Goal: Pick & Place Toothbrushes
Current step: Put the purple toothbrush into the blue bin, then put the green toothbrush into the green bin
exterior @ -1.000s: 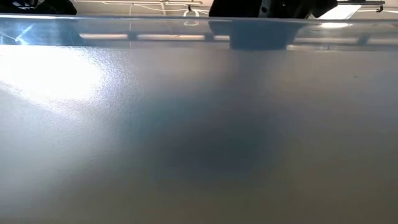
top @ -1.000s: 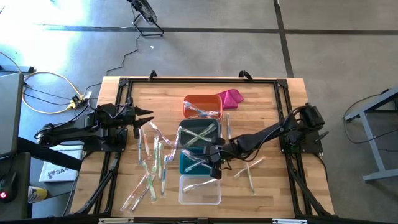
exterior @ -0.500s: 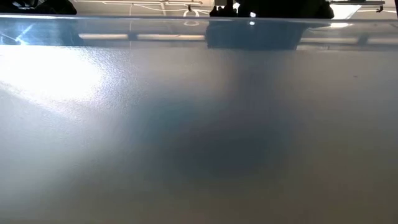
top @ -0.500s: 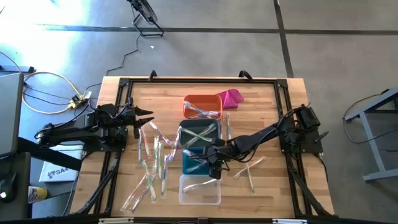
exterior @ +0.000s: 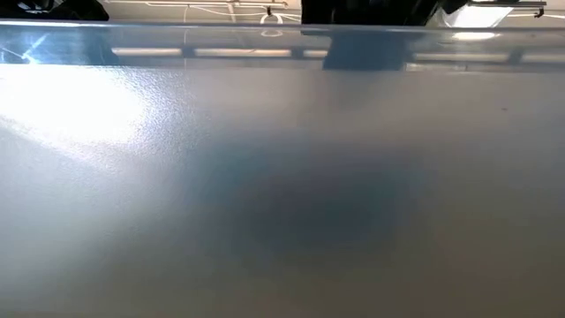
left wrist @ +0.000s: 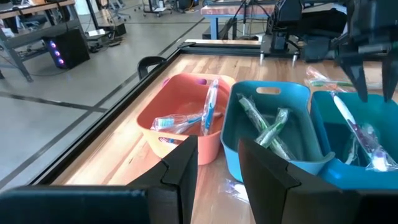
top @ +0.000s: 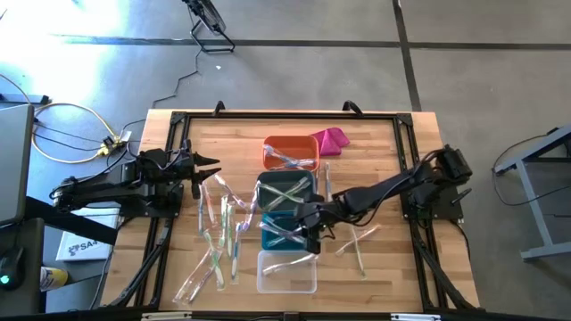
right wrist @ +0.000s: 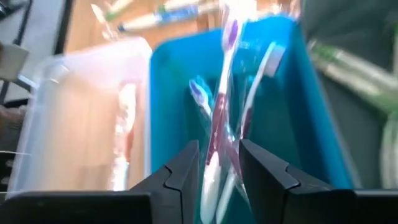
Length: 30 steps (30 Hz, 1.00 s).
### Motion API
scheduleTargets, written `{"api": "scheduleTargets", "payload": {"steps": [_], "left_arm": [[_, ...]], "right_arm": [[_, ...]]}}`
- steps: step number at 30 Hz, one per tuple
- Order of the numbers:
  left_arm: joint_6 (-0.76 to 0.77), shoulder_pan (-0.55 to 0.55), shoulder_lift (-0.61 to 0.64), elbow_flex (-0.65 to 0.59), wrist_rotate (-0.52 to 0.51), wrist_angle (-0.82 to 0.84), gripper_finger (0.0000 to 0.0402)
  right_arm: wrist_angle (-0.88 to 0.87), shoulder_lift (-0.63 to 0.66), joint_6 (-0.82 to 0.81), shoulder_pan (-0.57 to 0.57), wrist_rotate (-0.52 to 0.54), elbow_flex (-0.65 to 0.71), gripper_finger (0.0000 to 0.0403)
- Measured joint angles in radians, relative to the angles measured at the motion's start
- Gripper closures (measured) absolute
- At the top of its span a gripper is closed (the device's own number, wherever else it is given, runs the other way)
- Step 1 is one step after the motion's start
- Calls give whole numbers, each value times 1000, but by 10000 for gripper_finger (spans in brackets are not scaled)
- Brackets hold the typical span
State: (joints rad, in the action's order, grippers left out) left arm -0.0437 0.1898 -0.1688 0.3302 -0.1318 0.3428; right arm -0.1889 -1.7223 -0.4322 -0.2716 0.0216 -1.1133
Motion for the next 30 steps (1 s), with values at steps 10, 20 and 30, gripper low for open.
{"api": "scheduleTargets", "payload": {"steps": [10, 20, 30], "left_arm": [[0, 0, 0, 0, 0, 0, 289], [0, 0, 0, 0, 0, 0, 289], [0, 0, 0, 0, 0, 0, 289]], "right_arm": [[-248, 173, 12, 52, 3, -1, 321], [-421, 252, -5, 88, 0, 0, 330], [-531, 261, -44, 171, -2, 0, 330]]}}
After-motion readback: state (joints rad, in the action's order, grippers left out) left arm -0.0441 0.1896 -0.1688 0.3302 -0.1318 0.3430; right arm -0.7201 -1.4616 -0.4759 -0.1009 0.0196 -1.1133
